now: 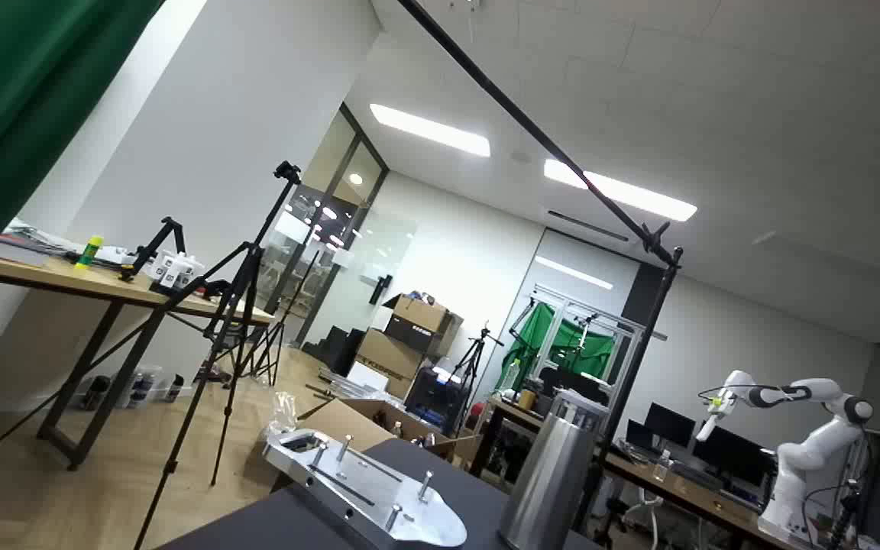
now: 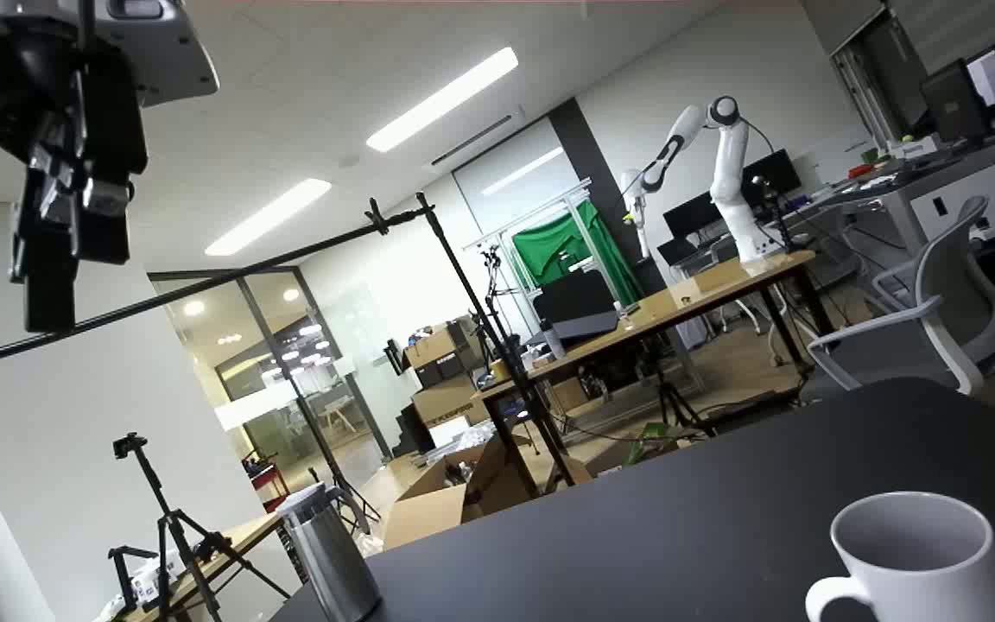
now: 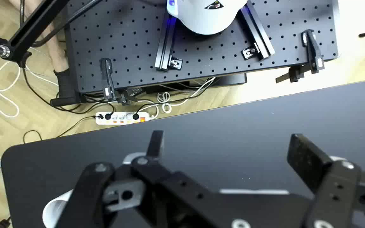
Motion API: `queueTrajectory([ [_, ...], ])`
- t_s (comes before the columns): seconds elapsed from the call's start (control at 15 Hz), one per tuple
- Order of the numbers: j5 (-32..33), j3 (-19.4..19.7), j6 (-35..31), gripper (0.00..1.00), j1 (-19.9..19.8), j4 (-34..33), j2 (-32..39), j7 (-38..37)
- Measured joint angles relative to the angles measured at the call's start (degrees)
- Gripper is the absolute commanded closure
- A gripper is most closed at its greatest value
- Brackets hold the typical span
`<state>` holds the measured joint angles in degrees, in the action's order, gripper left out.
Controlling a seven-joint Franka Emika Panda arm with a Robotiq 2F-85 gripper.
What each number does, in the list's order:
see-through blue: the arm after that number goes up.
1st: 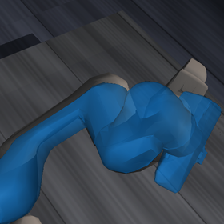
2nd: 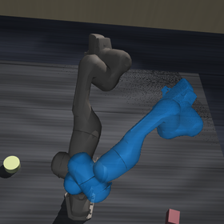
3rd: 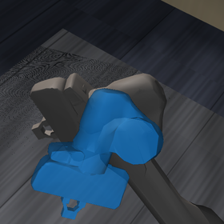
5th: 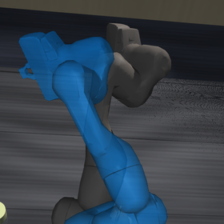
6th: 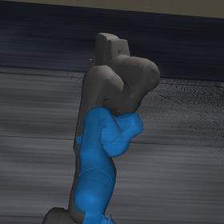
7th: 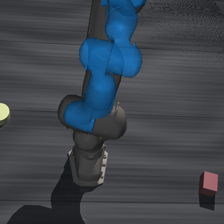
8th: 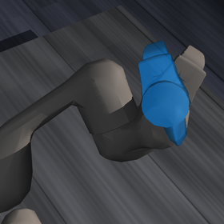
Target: Open the flask
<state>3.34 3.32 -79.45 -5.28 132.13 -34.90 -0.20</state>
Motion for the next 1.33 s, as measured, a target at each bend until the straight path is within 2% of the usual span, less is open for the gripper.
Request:
queueTrajectory([
  [0.67,0.0,0.0,-0.2,0.0,0.0,0.0,0.0,0.0],
  [0.8,-0.1,-0.1,-2.5,0.0,0.3,0.0,0.4,0.1],
  [0.87,-0.4,-0.3,-5.1,0.25,0.5,0.0,1.0,0.0],
  [1.0,-1.5,-1.2,-12.0,0.33,1.2,-0.3,3.3,-0.3],
  [1.33,-4.9,-5.3,-29.7,0.69,4.5,-4.4,14.9,-2.8],
])
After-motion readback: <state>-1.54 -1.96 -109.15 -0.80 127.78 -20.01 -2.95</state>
